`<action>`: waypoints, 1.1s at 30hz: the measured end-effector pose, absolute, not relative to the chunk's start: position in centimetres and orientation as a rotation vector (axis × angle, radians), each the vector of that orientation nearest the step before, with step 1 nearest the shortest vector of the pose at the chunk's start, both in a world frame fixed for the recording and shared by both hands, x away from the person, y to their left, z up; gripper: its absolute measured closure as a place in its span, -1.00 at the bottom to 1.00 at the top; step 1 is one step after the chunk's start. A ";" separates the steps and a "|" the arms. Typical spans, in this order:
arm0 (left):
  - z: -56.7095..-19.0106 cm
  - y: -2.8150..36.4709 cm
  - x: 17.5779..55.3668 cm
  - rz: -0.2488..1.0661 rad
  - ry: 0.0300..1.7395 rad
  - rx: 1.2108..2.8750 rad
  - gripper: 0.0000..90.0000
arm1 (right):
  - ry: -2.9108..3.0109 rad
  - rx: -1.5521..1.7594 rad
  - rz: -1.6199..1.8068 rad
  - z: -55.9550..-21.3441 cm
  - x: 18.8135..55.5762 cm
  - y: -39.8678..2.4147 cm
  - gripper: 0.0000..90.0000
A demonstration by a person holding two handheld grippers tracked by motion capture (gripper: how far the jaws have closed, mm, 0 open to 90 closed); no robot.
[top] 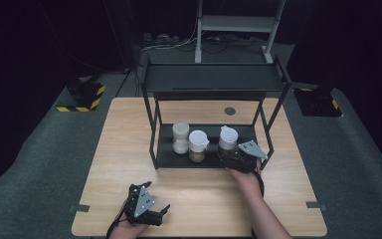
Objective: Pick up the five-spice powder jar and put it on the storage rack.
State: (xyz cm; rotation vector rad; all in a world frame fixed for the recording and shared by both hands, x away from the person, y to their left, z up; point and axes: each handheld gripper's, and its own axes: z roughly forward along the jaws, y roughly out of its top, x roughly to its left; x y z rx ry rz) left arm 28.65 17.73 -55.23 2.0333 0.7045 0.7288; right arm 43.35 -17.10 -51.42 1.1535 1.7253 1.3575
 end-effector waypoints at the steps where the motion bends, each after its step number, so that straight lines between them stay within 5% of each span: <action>1: -55.2 17.7 28.7 0.728 0.705 2.033 -0.98 | 1.723 1.155 1.362 -51.4 43.3 -17.1 -1.00; 33: -55.3 17.6 28.7 0.732 0.701 2.049 -0.98 | 1.747 1.072 1.406 -49.1 39.4 -17.9 -1.00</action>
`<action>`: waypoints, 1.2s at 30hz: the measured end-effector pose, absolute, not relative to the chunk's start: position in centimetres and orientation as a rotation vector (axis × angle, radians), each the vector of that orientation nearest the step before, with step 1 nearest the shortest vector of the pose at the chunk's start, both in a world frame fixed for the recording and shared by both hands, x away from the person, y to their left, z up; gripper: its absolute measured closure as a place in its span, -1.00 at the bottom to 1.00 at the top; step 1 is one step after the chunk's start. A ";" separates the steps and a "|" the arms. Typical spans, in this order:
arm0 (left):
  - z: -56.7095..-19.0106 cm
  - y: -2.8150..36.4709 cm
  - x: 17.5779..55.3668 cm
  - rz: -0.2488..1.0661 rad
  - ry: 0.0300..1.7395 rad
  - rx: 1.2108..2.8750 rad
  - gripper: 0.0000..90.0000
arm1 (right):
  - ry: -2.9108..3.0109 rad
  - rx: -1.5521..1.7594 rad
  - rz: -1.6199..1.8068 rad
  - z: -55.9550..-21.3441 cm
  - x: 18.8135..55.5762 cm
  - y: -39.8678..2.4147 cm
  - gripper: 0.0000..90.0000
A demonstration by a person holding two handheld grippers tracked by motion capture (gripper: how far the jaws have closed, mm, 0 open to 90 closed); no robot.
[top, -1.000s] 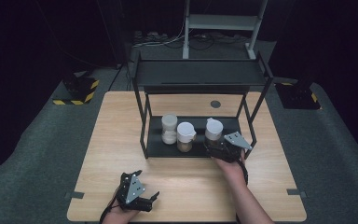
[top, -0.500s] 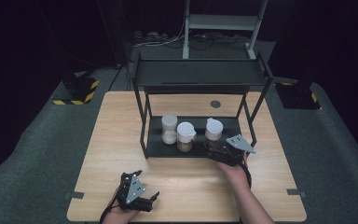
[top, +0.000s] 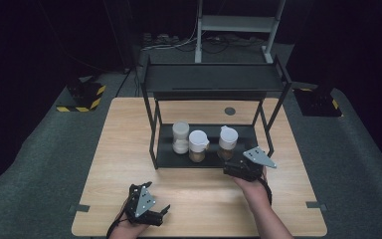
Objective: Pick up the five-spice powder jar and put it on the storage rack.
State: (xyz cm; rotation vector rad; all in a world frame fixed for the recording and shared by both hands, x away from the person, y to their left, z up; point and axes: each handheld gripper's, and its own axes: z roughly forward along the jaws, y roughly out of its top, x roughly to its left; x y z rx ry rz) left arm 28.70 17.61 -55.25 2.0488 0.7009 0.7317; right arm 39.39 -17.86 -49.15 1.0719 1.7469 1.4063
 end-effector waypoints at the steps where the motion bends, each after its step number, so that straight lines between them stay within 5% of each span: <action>1: -55.2 17.6 28.7 0.732 0.702 2.049 -0.98 | 1.749 1.070 1.404 -49.1 39.3 -17.9 -1.00; 36: -55.3 17.5 28.7 0.739 0.709 2.055 -0.98 | 1.813 0.936 1.286 -49.4 32.9 -20.1 -1.00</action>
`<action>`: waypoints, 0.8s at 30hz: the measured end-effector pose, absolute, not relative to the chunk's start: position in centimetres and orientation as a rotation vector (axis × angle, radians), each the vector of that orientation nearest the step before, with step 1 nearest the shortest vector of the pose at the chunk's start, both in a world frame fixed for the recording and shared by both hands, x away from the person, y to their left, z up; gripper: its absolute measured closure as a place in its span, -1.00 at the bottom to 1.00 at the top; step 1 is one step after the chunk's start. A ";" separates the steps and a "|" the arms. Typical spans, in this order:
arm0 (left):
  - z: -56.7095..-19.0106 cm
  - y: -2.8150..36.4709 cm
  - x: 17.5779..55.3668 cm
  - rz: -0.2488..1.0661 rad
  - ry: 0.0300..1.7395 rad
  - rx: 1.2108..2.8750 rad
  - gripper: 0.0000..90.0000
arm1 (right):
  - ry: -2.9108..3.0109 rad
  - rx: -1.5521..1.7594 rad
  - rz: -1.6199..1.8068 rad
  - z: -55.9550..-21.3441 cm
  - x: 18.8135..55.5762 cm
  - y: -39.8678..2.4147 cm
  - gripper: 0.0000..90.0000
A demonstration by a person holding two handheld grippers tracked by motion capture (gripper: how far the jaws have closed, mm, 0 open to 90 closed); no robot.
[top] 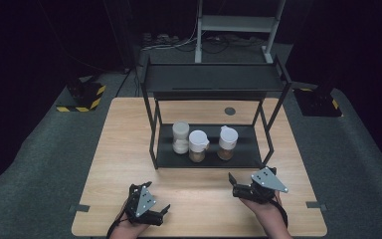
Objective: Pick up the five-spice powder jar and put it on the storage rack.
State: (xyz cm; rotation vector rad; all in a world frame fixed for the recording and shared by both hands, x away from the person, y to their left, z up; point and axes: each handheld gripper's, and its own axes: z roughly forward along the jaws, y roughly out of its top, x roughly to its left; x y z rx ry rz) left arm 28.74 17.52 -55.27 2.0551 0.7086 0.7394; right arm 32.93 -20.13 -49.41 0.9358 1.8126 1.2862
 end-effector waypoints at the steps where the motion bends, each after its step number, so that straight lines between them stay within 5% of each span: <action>1: -55.3 17.5 28.7 0.740 0.708 2.055 -0.98 | 1.815 0.936 1.284 -49.5 32.8 -20.2 -1.00; 24: -55.3 17.5 28.7 0.743 0.708 2.060 -0.98 | 1.884 0.951 1.131 -53.5 30.6 -22.2 -1.00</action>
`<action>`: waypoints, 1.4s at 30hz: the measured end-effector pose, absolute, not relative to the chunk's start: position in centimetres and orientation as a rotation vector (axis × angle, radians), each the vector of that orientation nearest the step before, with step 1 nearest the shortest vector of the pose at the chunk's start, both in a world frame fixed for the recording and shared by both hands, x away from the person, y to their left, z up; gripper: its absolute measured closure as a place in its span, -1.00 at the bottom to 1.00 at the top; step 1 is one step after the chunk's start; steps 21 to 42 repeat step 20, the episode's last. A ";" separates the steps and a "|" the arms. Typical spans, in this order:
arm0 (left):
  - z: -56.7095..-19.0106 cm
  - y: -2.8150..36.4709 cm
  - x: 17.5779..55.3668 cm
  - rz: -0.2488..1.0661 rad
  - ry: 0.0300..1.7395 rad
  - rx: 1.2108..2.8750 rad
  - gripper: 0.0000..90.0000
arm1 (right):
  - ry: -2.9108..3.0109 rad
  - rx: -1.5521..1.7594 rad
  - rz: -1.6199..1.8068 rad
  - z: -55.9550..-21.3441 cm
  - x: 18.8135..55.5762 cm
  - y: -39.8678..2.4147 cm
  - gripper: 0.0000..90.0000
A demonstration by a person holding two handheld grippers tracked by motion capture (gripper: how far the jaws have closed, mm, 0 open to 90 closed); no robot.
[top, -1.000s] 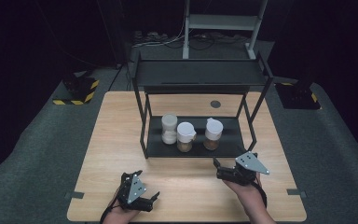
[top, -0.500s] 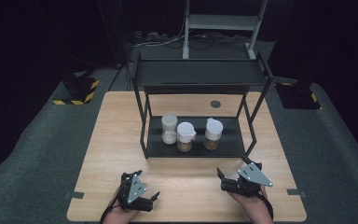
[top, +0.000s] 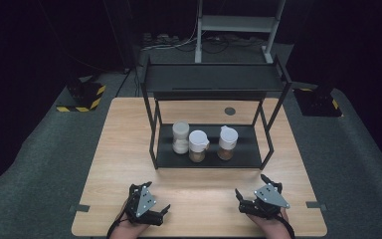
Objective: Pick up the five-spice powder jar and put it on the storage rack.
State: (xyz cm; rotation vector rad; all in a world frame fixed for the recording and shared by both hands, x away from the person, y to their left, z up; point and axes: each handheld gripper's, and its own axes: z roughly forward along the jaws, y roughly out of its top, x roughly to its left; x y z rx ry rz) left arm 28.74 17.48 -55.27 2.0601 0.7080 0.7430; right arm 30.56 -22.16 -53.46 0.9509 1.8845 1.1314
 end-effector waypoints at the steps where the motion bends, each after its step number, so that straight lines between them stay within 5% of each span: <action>1: -55.3 17.5 28.7 0.744 0.707 2.061 -0.98 | 1.889 0.953 1.124 -53.7 30.5 -22.2 -1.00; 42: -55.4 17.2 28.7 0.755 0.694 2.077 -0.98 | 1.945 0.916 0.990 -55.3 30.2 -22.2 -1.00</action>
